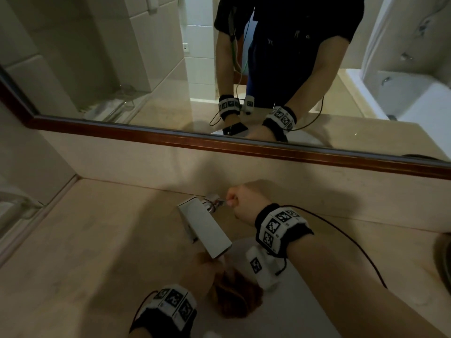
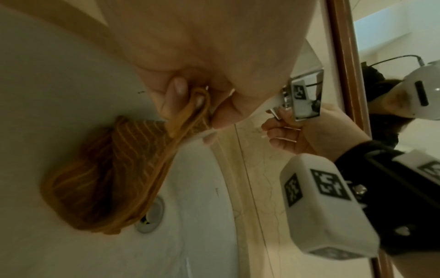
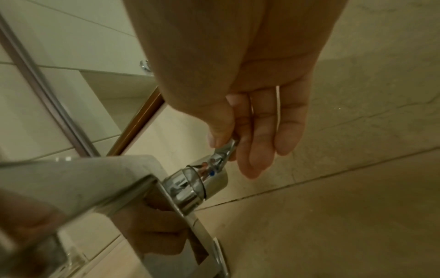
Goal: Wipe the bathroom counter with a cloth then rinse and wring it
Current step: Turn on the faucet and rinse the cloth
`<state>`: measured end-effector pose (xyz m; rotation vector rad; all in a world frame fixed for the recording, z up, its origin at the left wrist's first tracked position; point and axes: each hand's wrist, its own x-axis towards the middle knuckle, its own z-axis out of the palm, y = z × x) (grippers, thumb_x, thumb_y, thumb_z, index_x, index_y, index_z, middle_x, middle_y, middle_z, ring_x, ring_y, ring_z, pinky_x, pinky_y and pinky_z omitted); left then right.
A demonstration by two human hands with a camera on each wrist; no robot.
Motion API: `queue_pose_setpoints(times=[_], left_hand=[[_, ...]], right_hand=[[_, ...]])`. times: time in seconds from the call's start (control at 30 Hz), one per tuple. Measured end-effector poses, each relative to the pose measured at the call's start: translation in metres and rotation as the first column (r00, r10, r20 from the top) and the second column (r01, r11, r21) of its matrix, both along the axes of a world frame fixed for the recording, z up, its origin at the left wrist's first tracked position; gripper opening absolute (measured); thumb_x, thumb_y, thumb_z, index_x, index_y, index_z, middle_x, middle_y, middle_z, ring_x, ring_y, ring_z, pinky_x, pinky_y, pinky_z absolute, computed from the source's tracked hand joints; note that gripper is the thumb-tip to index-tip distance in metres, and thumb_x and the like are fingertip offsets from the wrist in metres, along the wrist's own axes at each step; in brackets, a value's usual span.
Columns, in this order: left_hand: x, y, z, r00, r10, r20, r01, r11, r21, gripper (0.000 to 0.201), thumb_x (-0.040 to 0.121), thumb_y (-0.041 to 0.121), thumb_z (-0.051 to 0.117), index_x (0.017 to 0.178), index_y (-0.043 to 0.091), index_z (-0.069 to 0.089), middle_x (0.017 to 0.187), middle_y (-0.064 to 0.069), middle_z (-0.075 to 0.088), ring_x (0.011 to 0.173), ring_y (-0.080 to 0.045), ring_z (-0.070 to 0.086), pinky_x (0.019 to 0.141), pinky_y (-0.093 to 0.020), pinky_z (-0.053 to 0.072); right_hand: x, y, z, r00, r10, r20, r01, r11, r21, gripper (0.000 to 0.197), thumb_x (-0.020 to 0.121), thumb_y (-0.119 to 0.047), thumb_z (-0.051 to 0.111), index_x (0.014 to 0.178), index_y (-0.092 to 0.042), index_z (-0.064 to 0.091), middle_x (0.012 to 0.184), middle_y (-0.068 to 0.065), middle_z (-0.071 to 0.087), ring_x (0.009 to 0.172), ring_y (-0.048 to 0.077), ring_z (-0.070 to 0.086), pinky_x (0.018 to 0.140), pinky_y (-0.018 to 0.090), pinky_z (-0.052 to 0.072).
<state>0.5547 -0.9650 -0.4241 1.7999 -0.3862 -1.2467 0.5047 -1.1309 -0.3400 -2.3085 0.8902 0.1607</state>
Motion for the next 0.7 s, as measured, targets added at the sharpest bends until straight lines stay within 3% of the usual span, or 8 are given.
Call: queue_pose_setpoints(times=[0.1,0.17,0.23,0.37,0.5,0.63,0.7], left_hand=[[-0.001,0.002,-0.001,1.0,-0.028,0.0,0.028,0.999,-0.035,0.027,0.086,-0.011,0.053,0.075,0.013,0.058,0.065,0.003,0.063,0.066,-0.013,0.057,0.067,-0.028,0.048],[-0.002,0.0,0.0,0.997,-0.072,-0.027,0.07,0.996,-0.048,0.028,0.087,-0.012,0.051,0.071,0.011,0.058,0.048,0.01,0.061,0.049,-0.003,0.058,0.052,-0.016,0.046],[-0.004,-0.003,0.004,0.996,-0.086,-0.03,0.086,0.996,-0.005,0.035,0.09,-0.009,0.049,0.062,0.011,0.054,0.041,0.008,0.055,0.032,0.001,0.049,0.038,-0.011,0.037],[-0.007,-0.005,0.002,0.997,-0.068,-0.034,0.069,0.997,0.028,0.037,0.095,-0.006,0.042,0.072,0.022,0.049,0.056,0.011,0.057,0.054,-0.002,0.049,0.046,-0.008,0.039],[-0.005,-0.003,0.014,0.992,-0.124,-0.006,0.124,0.992,-0.023,0.028,0.092,-0.012,0.04,0.076,0.005,0.056,0.052,-0.003,0.056,0.028,-0.002,0.044,0.033,-0.013,0.036],[-0.001,-0.004,0.014,0.992,-0.127,-0.022,0.127,0.992,0.009,0.033,0.093,-0.011,0.042,0.069,0.009,0.054,0.047,0.001,0.054,0.037,-0.006,0.048,0.036,-0.01,0.036],[0.001,0.0,0.014,0.994,-0.102,-0.023,0.102,0.995,-0.018,0.032,0.09,-0.014,0.045,0.076,0.013,0.053,0.051,0.008,0.059,0.045,-0.002,0.055,0.04,-0.008,0.039]], right_hand=[[-0.002,0.002,-0.002,0.999,-0.027,0.037,0.026,0.999,0.018,0.017,0.097,-0.014,0.048,0.101,-0.006,0.062,0.09,0.01,0.057,0.093,0.027,0.06,0.082,0.037,0.05],[-0.002,0.003,-0.003,0.997,-0.044,0.056,0.042,0.998,0.036,0.017,0.097,-0.014,0.048,0.101,-0.005,0.062,0.09,0.011,0.057,0.092,0.028,0.06,0.078,0.035,0.049],[-0.003,0.004,-0.004,0.995,-0.065,0.074,0.061,0.997,0.054,0.017,0.097,-0.012,0.047,0.102,-0.004,0.062,0.086,0.011,0.056,0.086,0.026,0.059,0.074,0.032,0.045],[-0.004,0.005,-0.004,0.992,-0.082,0.098,0.077,0.995,0.058,0.016,0.096,-0.011,0.048,0.1,-0.004,0.062,0.082,0.012,0.057,0.08,0.024,0.056,0.072,0.032,0.045],[-0.002,0.004,-0.006,0.991,-0.096,0.092,0.091,0.994,0.058,0.016,0.096,-0.012,0.05,0.101,-0.006,0.063,0.083,0.011,0.058,0.082,0.024,0.058,0.078,0.036,0.049],[-0.001,0.003,-0.008,0.991,-0.101,0.092,0.095,0.993,0.069,0.015,0.096,-0.013,0.05,0.099,-0.007,0.064,0.082,0.011,0.059,0.088,0.03,0.062,0.08,0.041,0.052],[-0.001,0.004,-0.009,0.99,-0.11,0.092,0.104,0.992,0.075,0.014,0.096,-0.014,0.05,0.096,-0.009,0.063,0.079,0.01,0.058,0.088,0.032,0.063,0.081,0.043,0.053]])
